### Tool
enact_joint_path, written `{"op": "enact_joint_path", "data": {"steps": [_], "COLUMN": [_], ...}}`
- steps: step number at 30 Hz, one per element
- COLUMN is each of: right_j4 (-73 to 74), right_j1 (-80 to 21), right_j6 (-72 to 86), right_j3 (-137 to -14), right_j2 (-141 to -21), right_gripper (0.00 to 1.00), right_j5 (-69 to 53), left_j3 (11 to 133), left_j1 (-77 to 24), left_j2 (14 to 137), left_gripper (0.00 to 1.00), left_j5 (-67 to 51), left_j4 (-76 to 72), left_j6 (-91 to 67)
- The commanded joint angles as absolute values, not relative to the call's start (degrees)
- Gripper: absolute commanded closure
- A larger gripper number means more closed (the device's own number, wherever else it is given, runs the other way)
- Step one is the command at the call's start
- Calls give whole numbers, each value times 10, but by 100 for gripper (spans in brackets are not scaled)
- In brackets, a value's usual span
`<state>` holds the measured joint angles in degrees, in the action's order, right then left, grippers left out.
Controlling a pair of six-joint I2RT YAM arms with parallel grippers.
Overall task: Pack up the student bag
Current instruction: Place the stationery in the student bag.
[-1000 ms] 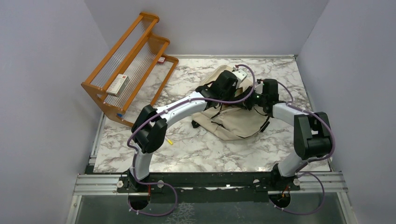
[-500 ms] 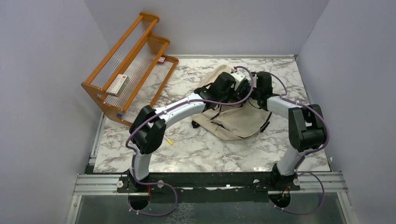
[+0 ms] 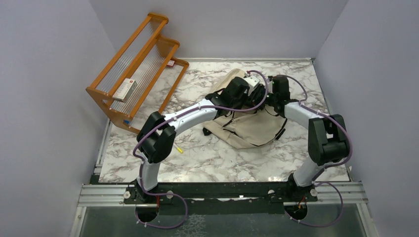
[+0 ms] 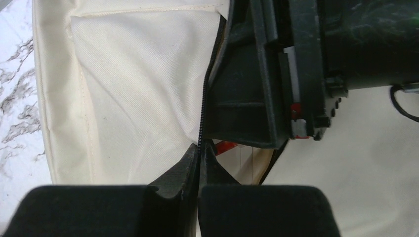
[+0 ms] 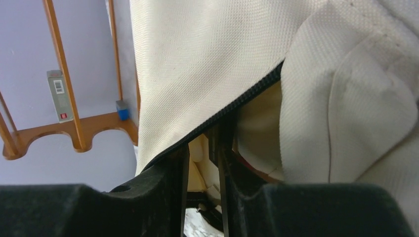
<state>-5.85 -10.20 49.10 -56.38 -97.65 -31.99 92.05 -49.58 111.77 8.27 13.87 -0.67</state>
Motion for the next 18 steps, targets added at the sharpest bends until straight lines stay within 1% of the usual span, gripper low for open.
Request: {"op": "enact_joint_path", "data": {"steps": [1,4,5,6,10,11,13,18], "right_j4": [-14,-1,7,19,50,54,67,86], "right_j1": [-106,-105,-105,-105,-105,-105,-104,-104], "right_j6": [441,424,420,416,404,404,406,415], "right_j3": [-549,-522,-513,-505,-484,-480,-477,-463], "right_j2": [-919,-873,-855,-831,-767,-756,-736,-692], "right_gripper": [67,68,68,67,68,68,69,70], "right_j5": [-273,-249,-238,-225,-179,-173,-172,-182], "left_j3": [918,917,917,916,917,917,915,877], "left_j1": [-497,-494,-492,-490,-476,-473,-468,-440], "left_j2": [1089,1080,1076,1072,1062,1059,1049,994], "left_gripper": [100,99,97,93,74,70,67,65], "left_j5": [85,87,85,80,27,19,5,8], "left_j4": [134,134,134,134,132,133,133,135], "left_j6": [-33,-44,-47,-51,-70,-74,-87,-125]}}
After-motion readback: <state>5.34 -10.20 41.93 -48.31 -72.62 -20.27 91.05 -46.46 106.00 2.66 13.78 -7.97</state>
